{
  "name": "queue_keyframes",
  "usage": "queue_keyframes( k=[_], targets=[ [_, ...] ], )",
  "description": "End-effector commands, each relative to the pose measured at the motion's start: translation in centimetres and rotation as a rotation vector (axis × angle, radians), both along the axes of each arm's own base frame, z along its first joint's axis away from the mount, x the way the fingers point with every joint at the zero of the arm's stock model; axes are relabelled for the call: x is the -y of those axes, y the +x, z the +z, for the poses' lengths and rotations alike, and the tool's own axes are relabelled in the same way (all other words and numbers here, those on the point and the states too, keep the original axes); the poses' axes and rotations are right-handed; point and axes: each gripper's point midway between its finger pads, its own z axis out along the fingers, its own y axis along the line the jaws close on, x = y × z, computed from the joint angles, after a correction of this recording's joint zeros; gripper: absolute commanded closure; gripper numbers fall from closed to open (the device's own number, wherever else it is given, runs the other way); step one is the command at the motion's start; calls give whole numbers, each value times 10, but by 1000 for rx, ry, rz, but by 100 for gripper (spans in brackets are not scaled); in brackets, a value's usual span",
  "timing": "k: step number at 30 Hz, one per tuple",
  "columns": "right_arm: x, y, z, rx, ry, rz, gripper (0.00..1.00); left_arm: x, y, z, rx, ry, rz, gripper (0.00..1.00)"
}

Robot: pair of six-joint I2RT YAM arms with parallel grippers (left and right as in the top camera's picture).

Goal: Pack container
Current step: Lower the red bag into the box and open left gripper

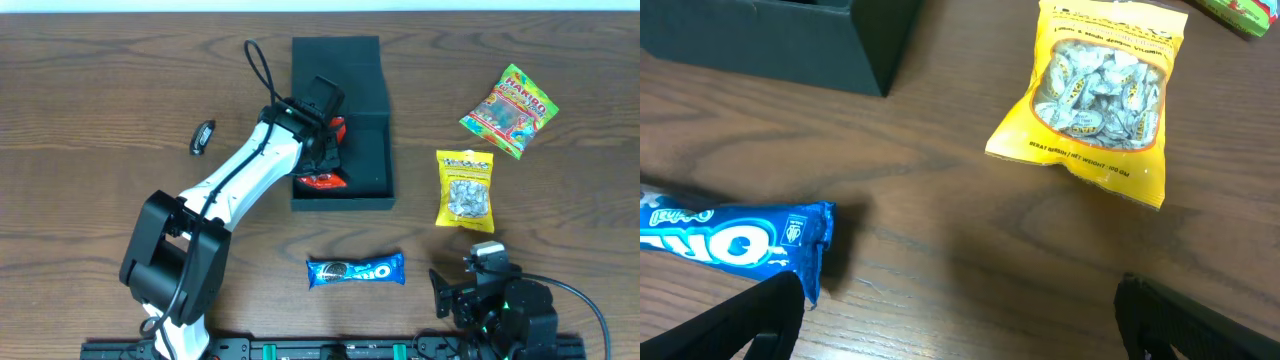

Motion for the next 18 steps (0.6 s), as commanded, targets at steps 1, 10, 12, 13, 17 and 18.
queue_keyframes(
  k=[1, 10, 12, 13, 17, 18],
  targets=[
    [3, 0, -2, -4, -6, -12, 1, 1, 0, -2, -25, -2, 45, 82],
    [3, 0, -2, -4, -6, -12, 1, -4, 5, -2, 2, 28, 63, 67],
    [3, 0, -2, -3, -6, -12, 1, -6, 9, -1, 21, 39, 69, 61],
    [3, 0, -2, -4, -6, -12, 1, -5, 10, -1, 28, 35, 68, 60],
    [3, 0, -2, -4, -6, -12, 1, -1, 17, 5, 52, 20, 66, 55],
    [3, 0, -2, -4, -6, -12, 1, 0, 19, 7, 59, 16, 65, 55]
  ],
)
